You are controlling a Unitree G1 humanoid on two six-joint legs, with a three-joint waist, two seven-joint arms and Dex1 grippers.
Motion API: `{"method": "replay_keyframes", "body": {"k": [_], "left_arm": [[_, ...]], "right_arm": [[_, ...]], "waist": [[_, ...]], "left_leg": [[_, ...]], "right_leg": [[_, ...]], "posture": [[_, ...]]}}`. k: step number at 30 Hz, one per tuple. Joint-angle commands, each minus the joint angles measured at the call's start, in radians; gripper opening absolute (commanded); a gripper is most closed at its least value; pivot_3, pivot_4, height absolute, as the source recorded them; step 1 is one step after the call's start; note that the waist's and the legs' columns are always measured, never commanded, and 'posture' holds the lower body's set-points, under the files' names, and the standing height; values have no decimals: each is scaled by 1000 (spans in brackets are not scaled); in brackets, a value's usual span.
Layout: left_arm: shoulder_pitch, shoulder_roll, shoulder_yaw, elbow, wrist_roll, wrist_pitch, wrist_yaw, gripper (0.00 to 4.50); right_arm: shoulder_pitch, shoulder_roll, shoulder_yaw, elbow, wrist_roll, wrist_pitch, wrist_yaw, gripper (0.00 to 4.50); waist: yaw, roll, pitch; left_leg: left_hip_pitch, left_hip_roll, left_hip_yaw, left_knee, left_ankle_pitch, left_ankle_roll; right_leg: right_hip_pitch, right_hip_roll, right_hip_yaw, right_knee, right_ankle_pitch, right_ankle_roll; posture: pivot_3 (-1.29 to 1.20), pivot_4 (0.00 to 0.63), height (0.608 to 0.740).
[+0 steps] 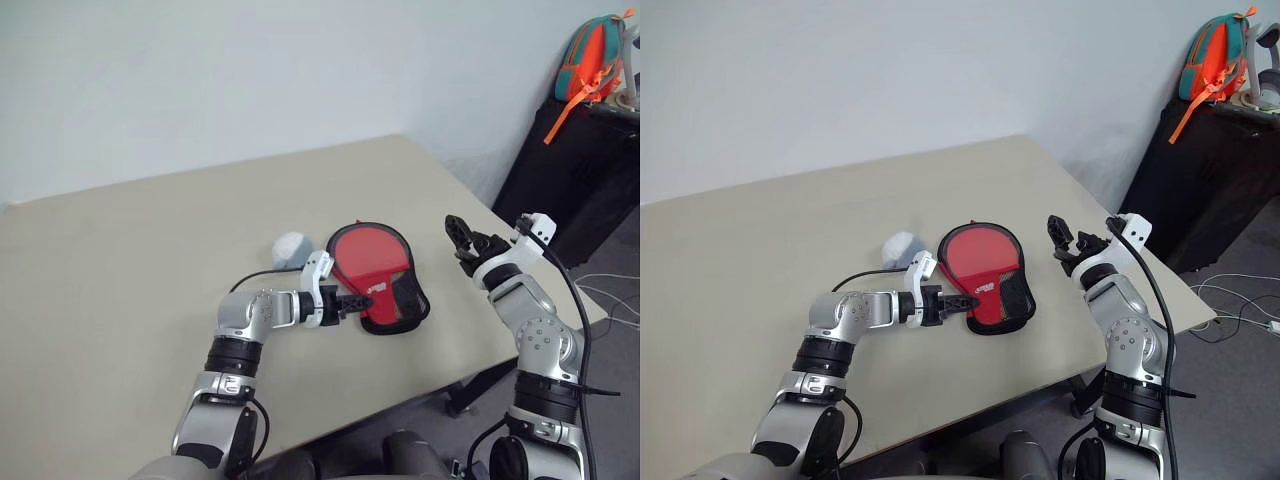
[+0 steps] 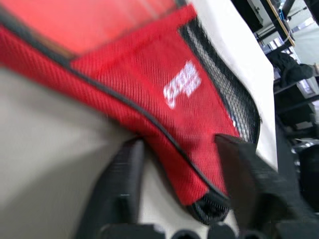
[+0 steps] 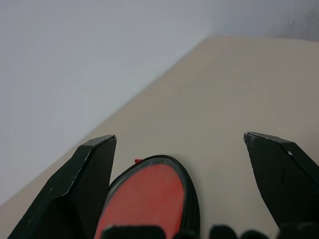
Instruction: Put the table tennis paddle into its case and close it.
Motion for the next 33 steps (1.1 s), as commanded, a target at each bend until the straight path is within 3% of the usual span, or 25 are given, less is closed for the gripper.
{"method": "replay_keyframes", "body": {"k": [1,3,11,20,29,33], "left_arm": [[-2,-22,14,-3,-43,42,1,685],[-3,-25,29,3,-46,52,10,23],[-2,13,67,-29,-86,140,8,23],[130,292,74,-371,-313,451,-119,23],[292,502,68,-456,-505,466,-98,23],[358,541,76,-493,-540,466,-70,23]], "right_arm": [[-11,-15,-7,-24,-1,-24,-11,4459],[-9,-16,-9,-28,-1,-24,-16,4459],[16,-16,-2,-45,-3,-21,-27,4459],[18,-35,11,-50,-6,-17,-22,4459],[22,-58,44,-59,-3,16,-8,4459],[27,-63,50,-68,-2,25,-8,4459]], "waist": [[0,0,0],[0,0,0],[-1,0,0],[-18,1,1],[-26,1,1],[-26,1,1]], "left_leg": [[0,0,0,0,0,0],[0,0,0,0,0,0],[0,0,0,0,0,0],[0,0,-1,-4,0,0],[0,0,0,-5,0,0],[0,0,0,-6,0,0]], "right_leg": [[0,0,0,0,0,0],[0,0,0,0,0,0],[-1,0,0,0,0,0],[-3,0,1,1,-1,0],[-4,-1,0,1,-2,0],[-5,-1,0,1,-2,-1]], "posture": [[0,0,740],[0,0,740],[0,0,740],[0,0,740],[0,0,740],[0,0,740]]}}
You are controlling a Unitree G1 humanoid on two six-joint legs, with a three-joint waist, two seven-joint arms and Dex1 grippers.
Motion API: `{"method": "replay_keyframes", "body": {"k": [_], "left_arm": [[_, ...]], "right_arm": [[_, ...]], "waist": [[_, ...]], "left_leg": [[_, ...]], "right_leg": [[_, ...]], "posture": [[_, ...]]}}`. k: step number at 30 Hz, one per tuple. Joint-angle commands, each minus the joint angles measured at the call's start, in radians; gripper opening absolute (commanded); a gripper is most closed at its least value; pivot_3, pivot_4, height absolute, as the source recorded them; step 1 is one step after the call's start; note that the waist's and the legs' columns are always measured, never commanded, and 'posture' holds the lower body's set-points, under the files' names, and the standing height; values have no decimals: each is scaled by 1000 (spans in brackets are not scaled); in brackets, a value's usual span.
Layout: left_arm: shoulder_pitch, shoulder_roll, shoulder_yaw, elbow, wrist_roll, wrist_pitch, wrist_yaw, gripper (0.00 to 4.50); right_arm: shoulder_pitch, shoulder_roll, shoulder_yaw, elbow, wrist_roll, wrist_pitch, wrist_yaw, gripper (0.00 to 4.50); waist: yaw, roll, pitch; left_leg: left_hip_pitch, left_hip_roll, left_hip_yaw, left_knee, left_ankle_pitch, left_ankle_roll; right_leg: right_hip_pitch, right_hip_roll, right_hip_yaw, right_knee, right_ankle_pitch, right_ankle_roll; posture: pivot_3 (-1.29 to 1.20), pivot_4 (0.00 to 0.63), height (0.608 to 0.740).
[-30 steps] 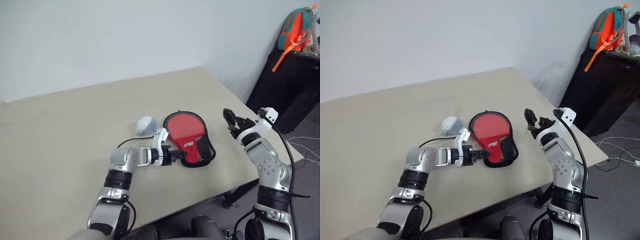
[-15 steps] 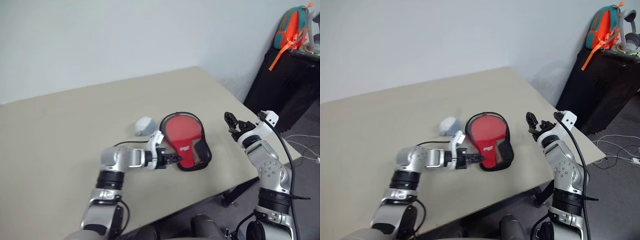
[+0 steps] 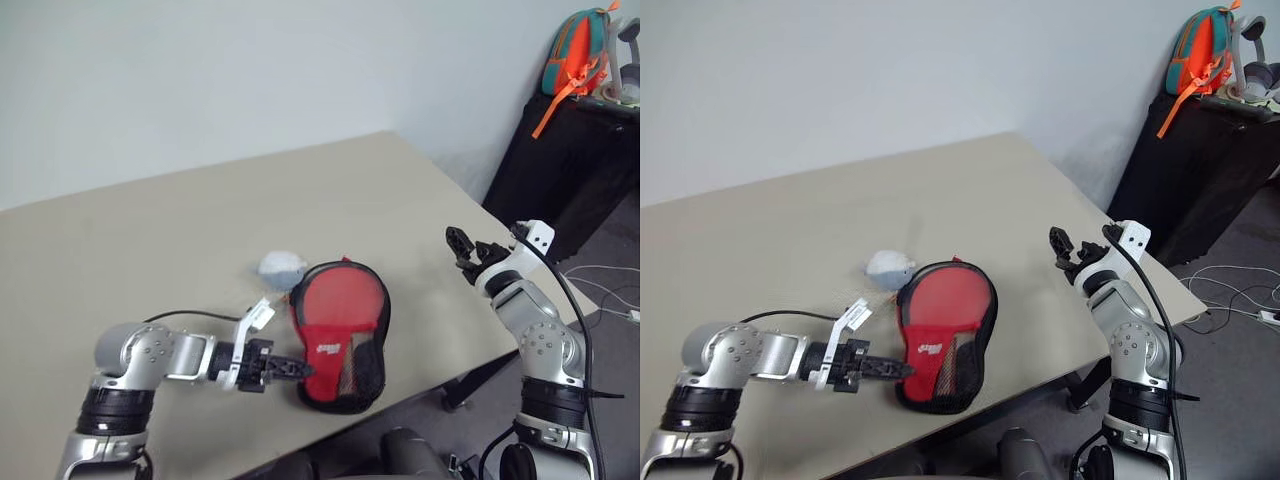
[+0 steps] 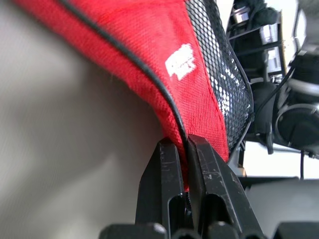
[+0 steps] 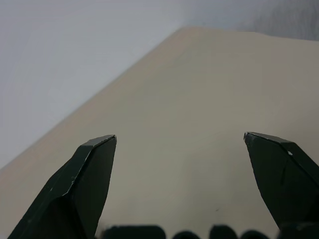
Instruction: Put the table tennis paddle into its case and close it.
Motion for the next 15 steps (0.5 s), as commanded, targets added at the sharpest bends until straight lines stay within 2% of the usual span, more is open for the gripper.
{"method": "replay_keyframes", "body": {"k": [1,6,9,11,15], "left_arm": [[34,3,32,-64,-45,7,37,23],[30,-44,63,-75,-29,6,96,23],[28,-52,70,-72,-36,7,102,658],[24,-49,73,-68,-39,7,100,1287],[46,77,10,-98,-17,-46,12,2641]], "right_arm": [[-6,-13,7,-58,11,3,11,4459],[1,-17,21,-61,2,1,14,4459],[-4,-15,27,-53,-2,-4,14,4459],[-9,-16,30,-50,-1,-3,14,4459],[-22,-21,35,-37,-1,-6,23,4459]], "waist": [[0,0,0],[4,0,0],[4,0,0],[4,0,0],[3,-1,0]], "left_leg": [[0,0,0,0,0,0],[0,0,0,1,0,0],[0,0,0,1,0,0],[0,0,0,1,0,0],[0,0,0,0,0,0]], "right_leg": [[0,0,0,0,-1,-1],[0,0,0,0,-1,-1],[0,0,0,0,-1,-1],[0,0,0,0,-1,-1],[0,0,0,0,-1,-2]], "posture": [[0,0,740],[0,0,740],[0,0,740],[0,0,740],[0,0,740]]}}
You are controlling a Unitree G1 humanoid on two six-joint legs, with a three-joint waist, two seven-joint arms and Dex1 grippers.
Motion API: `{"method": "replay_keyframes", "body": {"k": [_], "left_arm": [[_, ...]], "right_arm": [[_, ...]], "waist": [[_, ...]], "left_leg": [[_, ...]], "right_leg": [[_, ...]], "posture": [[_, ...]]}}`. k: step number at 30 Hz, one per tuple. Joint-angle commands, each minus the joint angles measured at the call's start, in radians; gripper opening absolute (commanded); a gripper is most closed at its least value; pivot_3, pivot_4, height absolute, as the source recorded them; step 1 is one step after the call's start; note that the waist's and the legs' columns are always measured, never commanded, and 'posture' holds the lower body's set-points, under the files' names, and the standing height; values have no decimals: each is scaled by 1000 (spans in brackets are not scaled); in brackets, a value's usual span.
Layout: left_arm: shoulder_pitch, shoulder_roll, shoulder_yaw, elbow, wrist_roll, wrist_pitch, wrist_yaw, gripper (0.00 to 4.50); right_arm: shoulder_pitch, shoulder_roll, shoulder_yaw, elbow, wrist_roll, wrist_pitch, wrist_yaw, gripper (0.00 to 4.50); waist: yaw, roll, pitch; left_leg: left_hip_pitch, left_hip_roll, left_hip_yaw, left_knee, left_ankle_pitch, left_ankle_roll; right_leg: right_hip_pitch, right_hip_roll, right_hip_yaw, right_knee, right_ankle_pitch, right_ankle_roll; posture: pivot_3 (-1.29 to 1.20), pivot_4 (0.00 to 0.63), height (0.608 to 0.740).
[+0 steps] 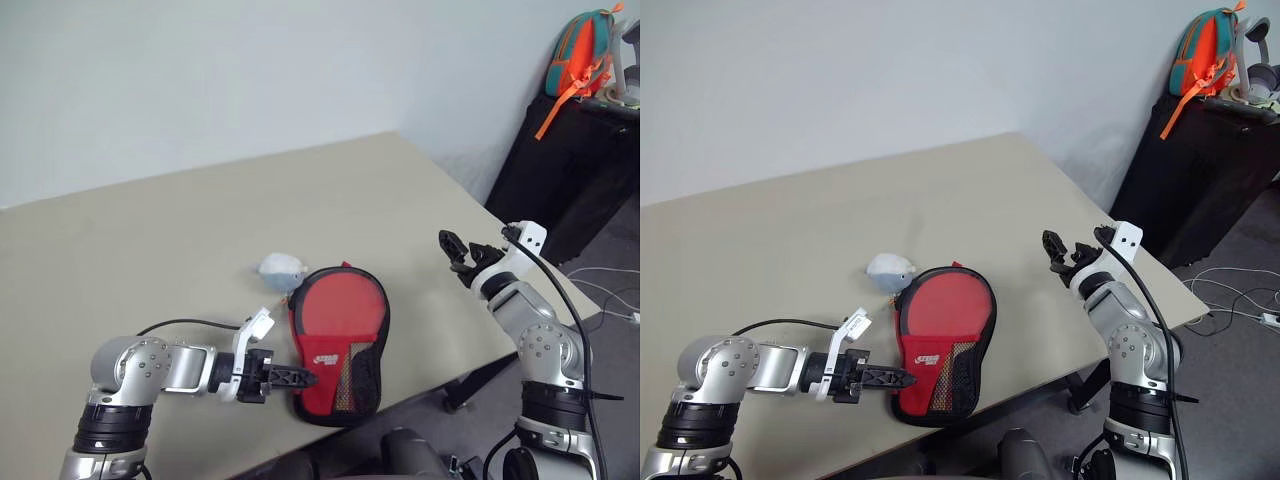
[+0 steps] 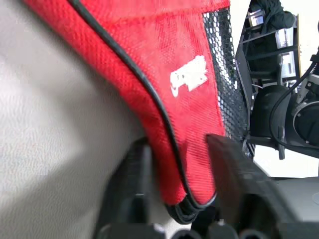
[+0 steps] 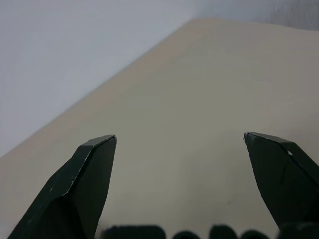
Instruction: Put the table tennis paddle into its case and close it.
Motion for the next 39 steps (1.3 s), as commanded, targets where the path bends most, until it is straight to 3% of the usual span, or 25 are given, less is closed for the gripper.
{"method": "replay_keyframes", "body": {"k": [1,2,4,7,13,18,22,26,31,34,39], "left_arm": [[16,140,-45,-55,21,-69,-98,2987],[38,202,-69,-89,34,-128,-167,3254],[71,301,-108,-128,96,-276,-274,3254],[20,343,-111,-61,159,-425,-353,3254],[-146,218,-67,3,201,-591,-325,3254],[-187,80,-194,4,296,-684,-293,3254],[-199,-15,-353,102,503,-837,-214,3254],[-192,-86,-429,212,656,-1004,-163,3254],[-138,-73,-523,245,789,-1103,-189,3254],[-103,-72,-510,221,771,-1008,-187,3254],[-87,-83,-485,188,747,-906,-183,3287]], "right_arm": [[-37,-9,-1,-17,0,-16,13,4459],[-39,-9,2,-16,-2,-21,16,4459],[-42,-6,8,-20,-2,-33,28,4459],[-47,-3,6,-43,11,-56,55,4459],[-69,-14,29,-18,6,-68,118,4459],[-127,-26,51,56,-14,-73,153,4459],[-179,-40,50,121,-29,-84,184,4459],[-226,-51,64,178,-53,-105,213,4459],[-303,-54,134,276,-105,-83,257,4459],[-371,-35,241,349,-153,-91,356,4459],[-502,15,310,534,-181,-98,486,4480]], "waist": [[-2,0,0],[-4,0,0],[-8,-1,1],[-1,1,2],[11,0,3],[9,1,3],[10,2,3],[15,2,3],[15,3,1],[13,4,-1],[3,7,-7]], "left_leg": [[0,0,0,0,0,0],[0,0,0,-1,0,0],[0,0,1,-2,0,0],[-1,0,3,-4,0,0],[-4,0,2,0,0,0],[-4,0,4,0,0,0],[-3,0,2,2,0,0],[-2,0,2,4,0,0],[2,0,2,4,0,0],[2,0,2,3,0,1],[4,0,1,4,-2,3]], "right_leg": [[0,0,0,0,0,0],[-1,0,0,0,0,0],[-2,0,0,0,0,0],[-4,0,1,0,-1,-1],[-4,0,0,0,0,0],[-4,0,2,0,1,1],[-3,0,2,0,1,1],[0,0,2,0,1,1],[5,0,2,0,1,1],[6,0,2,0,1,1],[6,1,2,1,1,2]], "posture": [[0,0,740],[0,0,740],[0,0,740],[0,0,740],[0,0,740],[0,0,740],[0,0,740],[0,0,740],[0,0,740],[0,0,740],[0,0,740]]}}
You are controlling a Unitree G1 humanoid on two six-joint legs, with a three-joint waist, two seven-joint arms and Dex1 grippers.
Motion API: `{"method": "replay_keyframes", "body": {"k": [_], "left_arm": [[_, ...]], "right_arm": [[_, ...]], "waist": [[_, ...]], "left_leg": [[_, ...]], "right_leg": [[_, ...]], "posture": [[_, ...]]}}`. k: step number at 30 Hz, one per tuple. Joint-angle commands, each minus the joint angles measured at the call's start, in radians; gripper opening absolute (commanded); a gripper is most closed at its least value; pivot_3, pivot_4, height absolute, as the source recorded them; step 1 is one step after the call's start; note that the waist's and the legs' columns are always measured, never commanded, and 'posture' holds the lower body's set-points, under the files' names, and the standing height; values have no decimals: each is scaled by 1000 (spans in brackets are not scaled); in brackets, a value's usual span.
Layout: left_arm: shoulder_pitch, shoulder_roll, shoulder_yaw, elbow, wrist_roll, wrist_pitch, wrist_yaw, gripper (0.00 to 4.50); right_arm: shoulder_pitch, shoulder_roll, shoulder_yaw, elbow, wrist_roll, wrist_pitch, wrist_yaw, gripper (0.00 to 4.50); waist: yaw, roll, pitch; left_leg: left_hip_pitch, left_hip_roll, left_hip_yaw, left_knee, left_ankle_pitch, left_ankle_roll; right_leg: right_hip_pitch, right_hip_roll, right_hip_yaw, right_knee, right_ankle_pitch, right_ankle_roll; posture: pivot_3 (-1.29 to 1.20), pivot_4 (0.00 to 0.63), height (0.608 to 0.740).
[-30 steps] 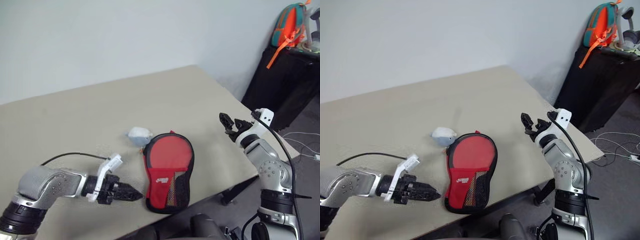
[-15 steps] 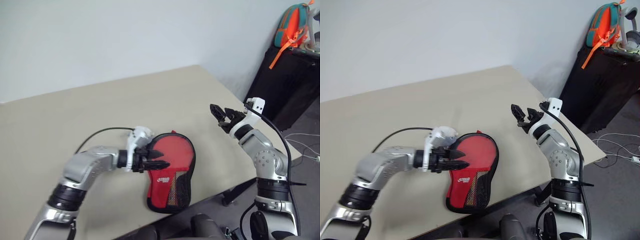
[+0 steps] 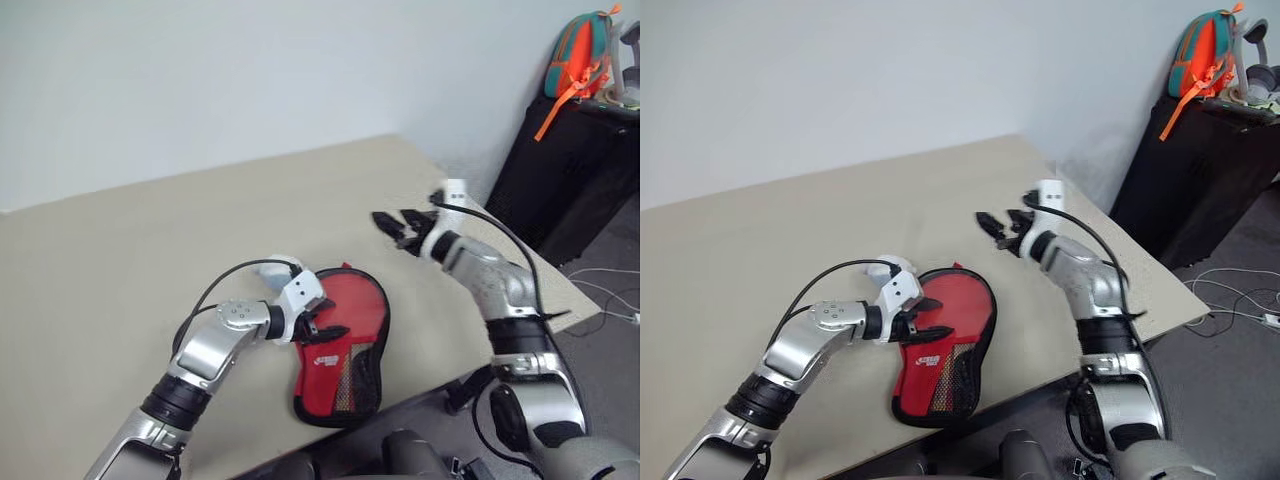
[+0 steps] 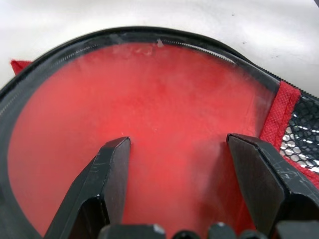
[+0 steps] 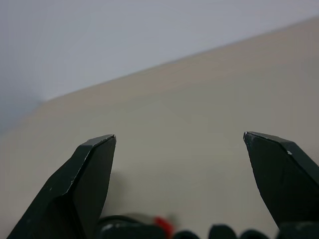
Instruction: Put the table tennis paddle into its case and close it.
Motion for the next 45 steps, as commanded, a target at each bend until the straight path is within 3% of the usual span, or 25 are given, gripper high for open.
{"method": "replay_keyframes", "body": {"k": [1,7,14,37,40,45], "left_arm": [[64,4,-36,45,6,114,-5,3287],[90,8,-60,56,67,50,4,3287],[117,-10,-36,37,45,74,10,3287],[134,-41,0,45,58,72,43,3287],[136,-45,8,44,62,71,55,3305],[133,-46,13,46,60,73,64,3305]], "right_arm": [[-109,27,37,115,-35,-39,102,4480],[-263,107,82,457,-123,-104,218,4480],[-358,198,66,737,-207,-224,245,4480],[-435,349,49,921,-375,-280,248,4480],[-434,360,61,933,-408,-288,202,3859],[-432,369,50,938,-426,-296,158,2071]], "waist": [[-1,0,-2],[-5,1,-7],[-8,1,-10],[-8,2,-17],[-8,2,-17],[-8,3,-18]], "left_leg": [[0,0,0,0,0,0],[1,0,-2,1,0,0],[1,0,-2,1,0,0],[2,0,-4,1,0,0],[2,0,-4,1,0,0],[2,0,-4,1,0,0]], "right_leg": [[0,0,0,0,0,0],[1,0,-1,0,0,0],[2,0,-1,0,0,0],[2,0,-2,2,0,0],[2,0,-2,2,0,0],[2,0,-2,2,0,0]], "posture": [[0,0,740],[0,0,740],[0,0,740],[0,0,740],[0,0,740],[0,0,740]]}}
